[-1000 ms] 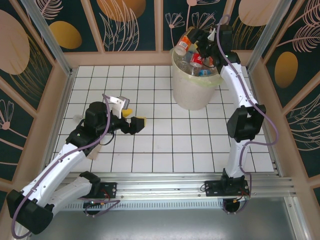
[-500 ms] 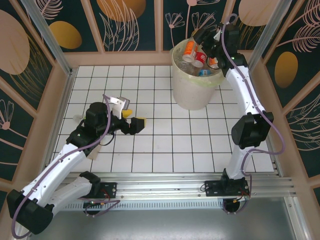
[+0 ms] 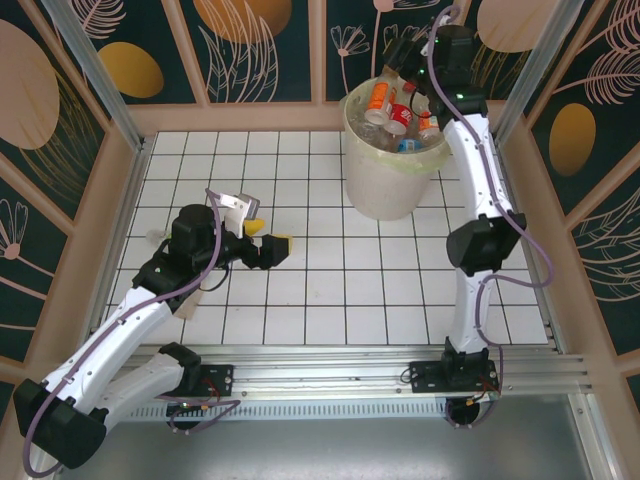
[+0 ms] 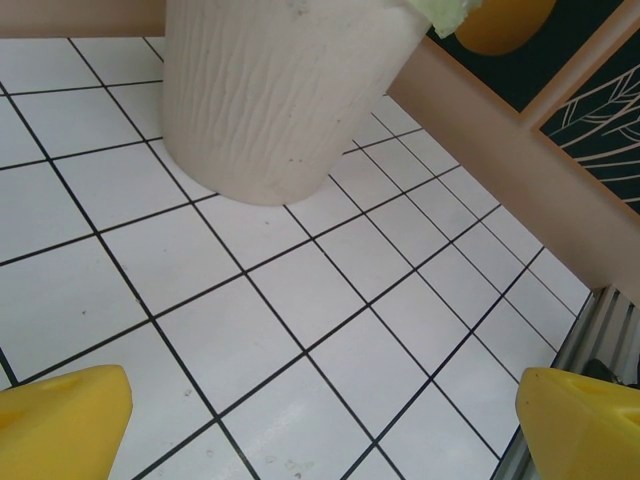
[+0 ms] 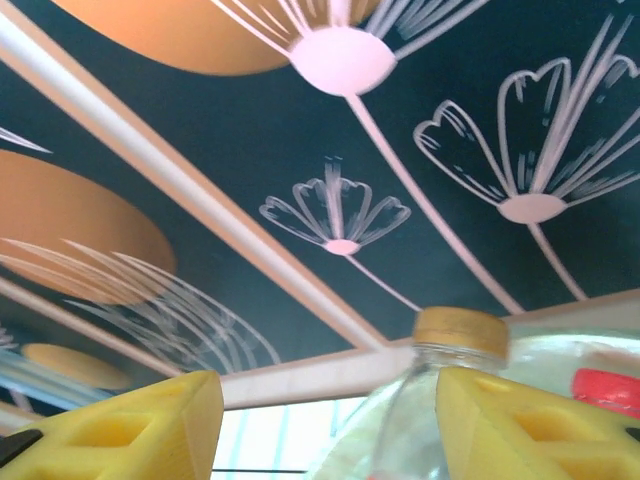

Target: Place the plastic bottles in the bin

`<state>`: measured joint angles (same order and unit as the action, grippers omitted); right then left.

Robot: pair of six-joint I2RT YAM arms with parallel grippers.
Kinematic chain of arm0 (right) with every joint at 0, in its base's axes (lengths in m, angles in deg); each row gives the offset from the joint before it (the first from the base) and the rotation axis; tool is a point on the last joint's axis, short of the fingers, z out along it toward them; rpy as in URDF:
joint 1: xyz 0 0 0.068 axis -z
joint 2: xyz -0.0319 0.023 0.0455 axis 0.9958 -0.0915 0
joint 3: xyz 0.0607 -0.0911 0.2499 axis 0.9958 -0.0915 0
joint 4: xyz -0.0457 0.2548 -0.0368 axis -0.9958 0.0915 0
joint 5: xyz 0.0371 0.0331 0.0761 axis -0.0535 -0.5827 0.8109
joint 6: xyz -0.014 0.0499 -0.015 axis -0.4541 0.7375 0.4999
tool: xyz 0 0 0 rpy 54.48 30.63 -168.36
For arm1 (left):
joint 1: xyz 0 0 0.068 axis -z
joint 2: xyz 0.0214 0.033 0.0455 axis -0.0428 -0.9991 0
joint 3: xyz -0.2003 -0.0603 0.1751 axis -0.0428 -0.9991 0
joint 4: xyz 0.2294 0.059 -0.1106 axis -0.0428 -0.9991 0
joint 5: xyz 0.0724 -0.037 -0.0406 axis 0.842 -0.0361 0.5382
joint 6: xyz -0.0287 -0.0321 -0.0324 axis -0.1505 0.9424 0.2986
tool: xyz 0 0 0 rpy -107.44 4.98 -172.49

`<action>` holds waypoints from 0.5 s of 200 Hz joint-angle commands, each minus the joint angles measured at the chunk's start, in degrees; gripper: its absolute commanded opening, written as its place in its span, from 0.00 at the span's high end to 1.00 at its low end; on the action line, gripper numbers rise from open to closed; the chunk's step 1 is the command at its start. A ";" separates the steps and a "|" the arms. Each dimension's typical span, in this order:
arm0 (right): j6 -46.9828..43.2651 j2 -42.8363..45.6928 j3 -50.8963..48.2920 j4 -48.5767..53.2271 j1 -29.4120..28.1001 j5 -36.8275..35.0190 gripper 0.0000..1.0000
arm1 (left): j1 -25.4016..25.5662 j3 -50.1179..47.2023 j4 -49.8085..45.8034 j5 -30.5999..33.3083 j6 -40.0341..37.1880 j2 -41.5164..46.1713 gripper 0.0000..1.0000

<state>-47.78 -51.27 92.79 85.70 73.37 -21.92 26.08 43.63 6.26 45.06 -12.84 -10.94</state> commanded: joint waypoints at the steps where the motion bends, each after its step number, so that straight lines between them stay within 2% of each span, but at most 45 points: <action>1: -6.29 -2.97 2.46 5.08 -1.46 -6.66 0.42 | 0.38 -0.07 -0.29 1.18 -0.81 0.50 0.01; 62: -11.43 -4.00 -0.99 6.55 -4.15 -13.42 0.54 | 0.38 -0.15 -0.12 1.42 -0.06 0.15 0.01; 75: -11.88 -3.30 -2.74 6.23 -4.62 -13.72 0.58 | 0.38 -0.23 -0.03 1.34 0.07 0.03 0.01; 100: -11.72 -1.21 -6.71 4.89 -5.41 -14.09 0.59 | 0.38 -0.30 0.06 1.16 0.25 -0.07 0.01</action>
<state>-57.72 -54.54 90.06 88.39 68.89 -33.94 26.08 43.63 6.26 45.96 -12.80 -10.94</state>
